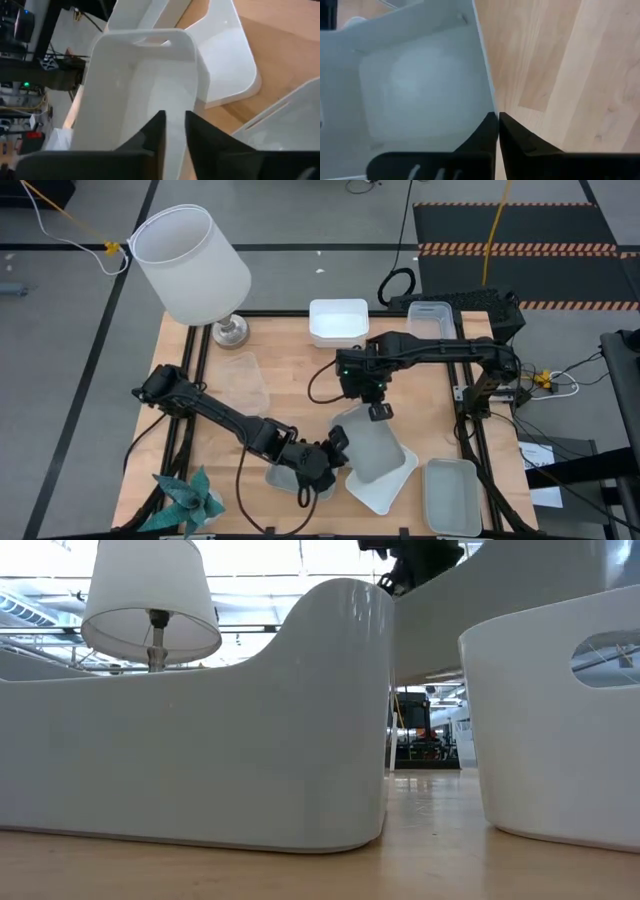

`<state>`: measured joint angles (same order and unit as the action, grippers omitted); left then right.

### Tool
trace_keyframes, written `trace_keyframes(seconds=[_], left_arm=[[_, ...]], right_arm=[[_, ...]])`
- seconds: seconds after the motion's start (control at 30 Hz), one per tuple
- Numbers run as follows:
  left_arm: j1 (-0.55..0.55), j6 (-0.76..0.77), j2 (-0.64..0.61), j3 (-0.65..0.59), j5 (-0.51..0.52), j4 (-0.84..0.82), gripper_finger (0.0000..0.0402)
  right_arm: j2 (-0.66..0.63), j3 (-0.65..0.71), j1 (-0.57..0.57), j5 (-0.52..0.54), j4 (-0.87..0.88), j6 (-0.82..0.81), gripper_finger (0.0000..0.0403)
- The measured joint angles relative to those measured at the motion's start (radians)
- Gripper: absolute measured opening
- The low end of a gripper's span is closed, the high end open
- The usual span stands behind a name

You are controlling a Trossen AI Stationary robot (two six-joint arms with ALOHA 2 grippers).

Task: Stack baskets by color
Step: Stack the top gray bin on the bottom right gray bin

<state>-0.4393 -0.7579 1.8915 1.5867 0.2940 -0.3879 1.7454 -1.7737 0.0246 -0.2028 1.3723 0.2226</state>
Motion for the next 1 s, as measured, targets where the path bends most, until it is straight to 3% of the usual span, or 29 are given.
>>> trace_keyframes(seconds=[0.23, 0.37, 0.63, 1.0], left_arm=[[-0.023, 0.123, -0.005, 0.0, 0.077, -0.004, 0.0173], [-0.046, 0.14, -0.021, 0.007, 0.105, -0.003, 0.0198], [-0.068, 0.233, -0.085, 0.008, 0.161, -0.101, 0.0189], [-0.035, 0.378, -0.113, 0.008, 0.159, -0.218, 0.0145]], right_arm=[[-0.046, 0.0, -0.017, -0.002, 0.027, -0.046, 0.0001], [-0.103, 0.0, -0.048, 0.014, 0.034, -0.103, 0.0001], [-0.238, 0.001, -0.165, 0.098, 0.117, -0.322, 0.0], [-0.407, 0.023, -0.452, 0.224, 0.198, -0.699, 0.0]])
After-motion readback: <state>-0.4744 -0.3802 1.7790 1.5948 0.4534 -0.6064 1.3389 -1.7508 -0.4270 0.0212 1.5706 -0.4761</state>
